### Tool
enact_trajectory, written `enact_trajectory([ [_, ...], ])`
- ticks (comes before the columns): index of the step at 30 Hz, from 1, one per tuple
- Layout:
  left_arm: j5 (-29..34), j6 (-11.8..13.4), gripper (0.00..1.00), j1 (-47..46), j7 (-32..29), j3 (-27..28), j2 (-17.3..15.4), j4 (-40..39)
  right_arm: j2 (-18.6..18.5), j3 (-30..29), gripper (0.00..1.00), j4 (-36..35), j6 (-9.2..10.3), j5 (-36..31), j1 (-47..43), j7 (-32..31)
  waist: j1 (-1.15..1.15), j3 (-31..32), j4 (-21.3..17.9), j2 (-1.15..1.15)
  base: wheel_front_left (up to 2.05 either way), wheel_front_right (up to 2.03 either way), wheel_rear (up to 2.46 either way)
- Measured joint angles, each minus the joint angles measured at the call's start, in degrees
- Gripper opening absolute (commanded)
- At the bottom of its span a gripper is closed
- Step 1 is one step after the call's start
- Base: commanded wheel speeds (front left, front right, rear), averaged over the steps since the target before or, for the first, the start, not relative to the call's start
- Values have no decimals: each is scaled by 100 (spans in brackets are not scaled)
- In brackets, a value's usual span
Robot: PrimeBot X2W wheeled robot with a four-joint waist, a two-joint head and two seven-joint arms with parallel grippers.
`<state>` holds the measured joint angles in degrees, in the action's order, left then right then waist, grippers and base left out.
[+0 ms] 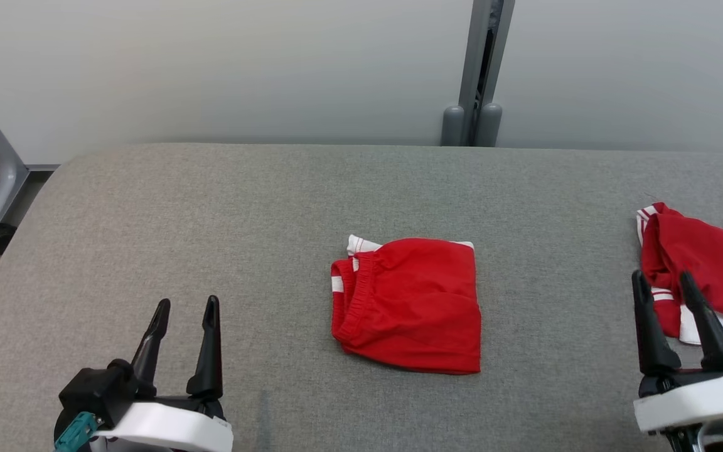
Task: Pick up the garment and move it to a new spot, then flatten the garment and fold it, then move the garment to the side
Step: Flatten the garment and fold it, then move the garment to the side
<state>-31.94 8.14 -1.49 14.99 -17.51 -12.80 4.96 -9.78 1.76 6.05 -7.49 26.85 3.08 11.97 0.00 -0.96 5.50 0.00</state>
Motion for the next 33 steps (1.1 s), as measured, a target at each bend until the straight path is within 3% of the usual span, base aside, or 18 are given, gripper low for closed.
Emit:
enact_trajectory([
  [8, 267, 26, 100, 358, 1, 281, 82, -183, 388, -323, 100, -427, 0, -832, -523, -272, 0, 58, -153, 0, 0, 0, 0],
  [22, 435, -88, 100, 353, 1, 338, 191, -164, 542, -300, 100, -599, 0, -1005, -560, -613, 0, 54, -108, 0, 0, 0, 0],
  [29, 472, -202, 100, 198, 9, 236, 270, -89, 520, 269, 100, 178, 0, -864, 405, -1782, 0, -87, 142, 0, 0, 0, 0],
  [33, 464, -263, 100, 70, 8, 167, 300, 13, 454, 343, 100, 1089, 0, -730, 1085, -2224, 0, -175, 393, 0, 0, 0, 0],
])
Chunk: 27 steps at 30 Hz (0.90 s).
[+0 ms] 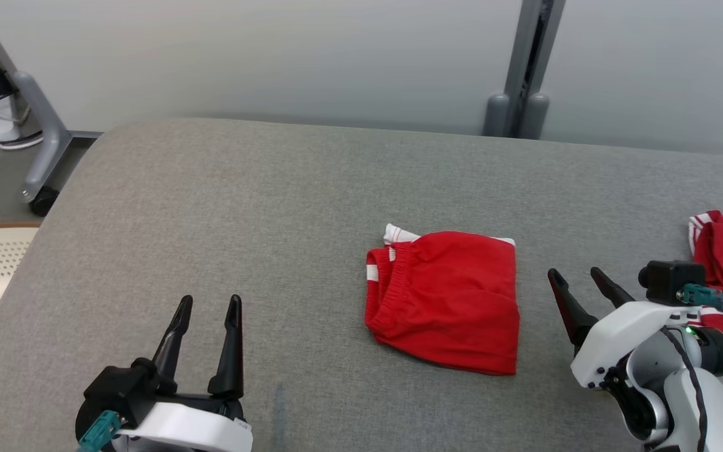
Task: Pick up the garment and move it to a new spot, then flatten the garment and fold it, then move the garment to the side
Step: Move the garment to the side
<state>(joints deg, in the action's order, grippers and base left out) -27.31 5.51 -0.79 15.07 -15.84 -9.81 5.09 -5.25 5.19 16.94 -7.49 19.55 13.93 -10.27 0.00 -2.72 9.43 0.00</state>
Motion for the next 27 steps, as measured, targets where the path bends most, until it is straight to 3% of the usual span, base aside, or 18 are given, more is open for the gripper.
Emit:
enact_trajectory([
  [9, 1, -99, 100, -196, 0, -100, 65, 153, 59, 7, 100, 1777, 0, 506, 924, -584, 0, -211, 592, 0, 0, 0, 0],
  [14, 1, -123, 100, -230, 0, -118, 76, 209, 119, -372, 100, 2702, 0, 692, 1190, -1047, 0, -277, 750, 0, 0, 0, 0],
  [19, 7, -123, 100, -277, 0, -124, 88, 231, 175, -459, 100, 3065, -1, 816, 1402, -1067, 0, -274, 780, 0, 0, 0, 0],
  [20, 8, -124, 100, -277, 0, -126, 88, 232, 181, -430, 76, 3097, -1, 859, 1417, -1033, 0, -271, 774, 0, 0, 0, 0],
  [21, 8, -124, 100, -277, 0, -127, 88, 232, 189, -393, 29, 3114, -1, 918, 1430, -973, 0, -268, 765, 0, 0, 0, 0],
  [22, 9, -124, 100, -277, 0, -133, 87, 233, 196, -342, 0, 3133, -1, 962, 1431, -905, 0, -265, 752, 0, 0, 0, 0],
  [27, 10, -203, 100, -297, 1, -208, 87, 219, 254, -131, 0, 3176, -1, 1163, 1493, -525, 0, -227, 612, 0, 0, 0, 0],
])
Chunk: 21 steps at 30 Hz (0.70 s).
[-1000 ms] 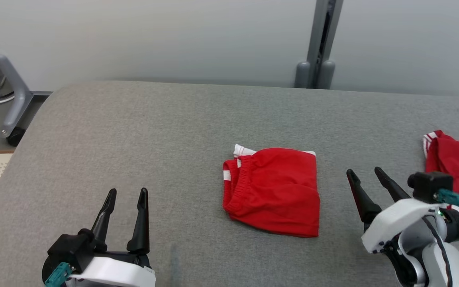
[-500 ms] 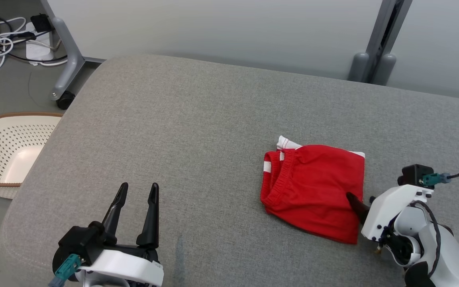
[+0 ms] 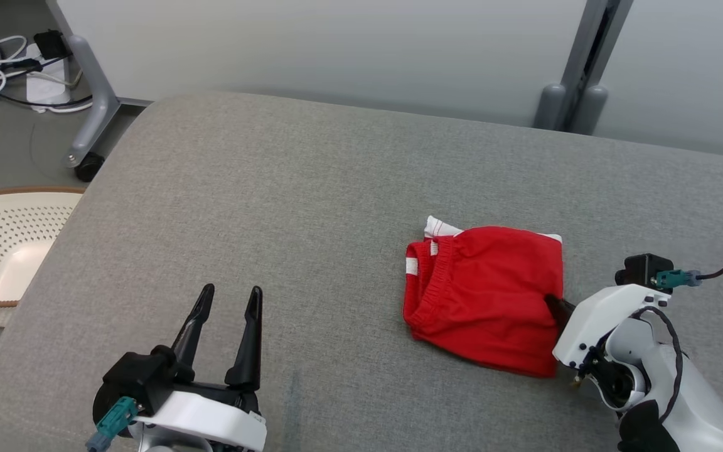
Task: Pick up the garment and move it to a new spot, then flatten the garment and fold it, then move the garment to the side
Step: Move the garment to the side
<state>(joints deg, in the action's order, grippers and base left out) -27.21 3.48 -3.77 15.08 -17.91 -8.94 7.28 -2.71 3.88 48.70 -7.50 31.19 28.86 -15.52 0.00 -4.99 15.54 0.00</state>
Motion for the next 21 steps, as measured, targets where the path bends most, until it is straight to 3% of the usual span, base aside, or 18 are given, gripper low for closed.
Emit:
enact_trajectory([
  [5, 70, -70, 100, -29, -26, -165, 4, -11, -32, 219, 0, -31, 0, 54, 93, 333, 0, 64, -320, 0, 0, 0, 0],
  [21, 201, -282, 100, -88, -93, -708, 158, -147, -232, 1156, 0, -621, 1, 243, 116, 436, 0, 218, -2191, 0, 0, 0, 0],
])
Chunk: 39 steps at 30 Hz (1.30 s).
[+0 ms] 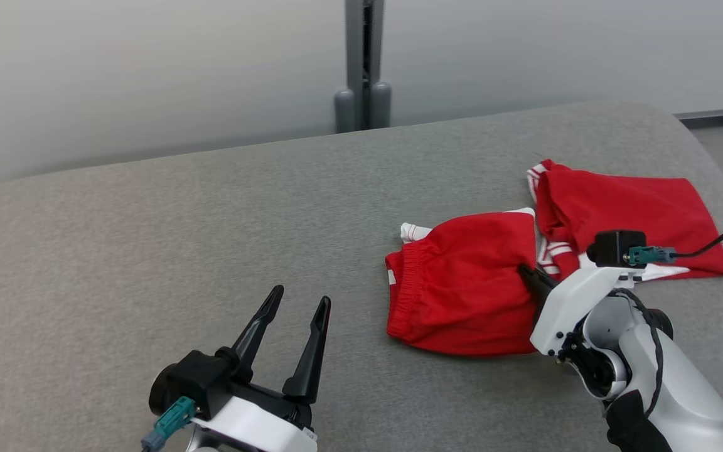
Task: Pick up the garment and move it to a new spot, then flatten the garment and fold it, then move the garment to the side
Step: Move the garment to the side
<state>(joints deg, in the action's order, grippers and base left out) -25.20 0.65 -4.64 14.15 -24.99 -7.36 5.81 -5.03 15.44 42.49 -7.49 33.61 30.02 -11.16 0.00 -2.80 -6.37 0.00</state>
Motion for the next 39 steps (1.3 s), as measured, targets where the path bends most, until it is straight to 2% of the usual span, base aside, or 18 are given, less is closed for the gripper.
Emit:
enact_trajectory([
  [4, 42, -18, 100, -73, -53, -102, 18, 4, -81, 261, 0, -196, 0, 42, 15, -1, 0, -32, -531, 0, 0, 0, 0],
  [7, 54, -29, 100, -174, -110, -142, 2, -13, -212, 533, 0, -312, 0, 49, 236, -65, 0, -105, -761, 0, 0, 0, 0],
  [12, 107, -43, 100, -286, -218, -194, -86, -70, -582, 931, 0, -458, 0, 207, 770, -100, 0, -414, -904, 0, 0, 0, 0],
  [18, 166, -60, 100, -446, -355, -216, -187, -202, -1203, 1338, 0, -391, -1, 379, 1510, -98, 0, -835, -934, 0, 0, 0, 0],
  [25, 236, -65, 100, -648, -508, -212, -345, -372, -1734, 1679, 0, 170, -1, 426, 2150, -46, 0, -1302, -901, 0, 0, 0, 0],
  [30, 250, -66, 100, -740, -568, -216, -424, -457, -1856, 1884, 0, 743, -1, 190, 2412, 73, 0, -1523, -899, 0, 0, 0, 0],
  [33, 250, -65, 100, -755, -608, -219, -450, -476, -1822, 1786, 0, 1290, -1, -45, 2556, 336, 0, -1565, -927, 0, 0, 0, 0],
  [34, 250, -65, 100, -762, -609, -226, -454, -479, -1792, 1711, 28, 1488, -1, -120, 2618, 455, 0, -1566, -932, 0, 0, 0, 0],
  [35, 250, -65, 100, -772, -617, -232, -450, -481, -1740, 1647, 70, 1664, -1, -208, 2671, 586, 0, -1561, -933, 0, 0, 0, 0],
  [36, 250, -65, 100, -782, -637, -245, -445, -485, -1679, 1580, 100, 1847, -1, -276, 2711, 739, 0, -1552, -931, 0, 0, 0, 0],
  [39, 243, -65, 100, -801, -637, -265, -427, -472, -1526, 1422, 100, 2347, -1, -528, 2794, 1112, 0, -1490, -920, 0, 0, 0, 0],
])
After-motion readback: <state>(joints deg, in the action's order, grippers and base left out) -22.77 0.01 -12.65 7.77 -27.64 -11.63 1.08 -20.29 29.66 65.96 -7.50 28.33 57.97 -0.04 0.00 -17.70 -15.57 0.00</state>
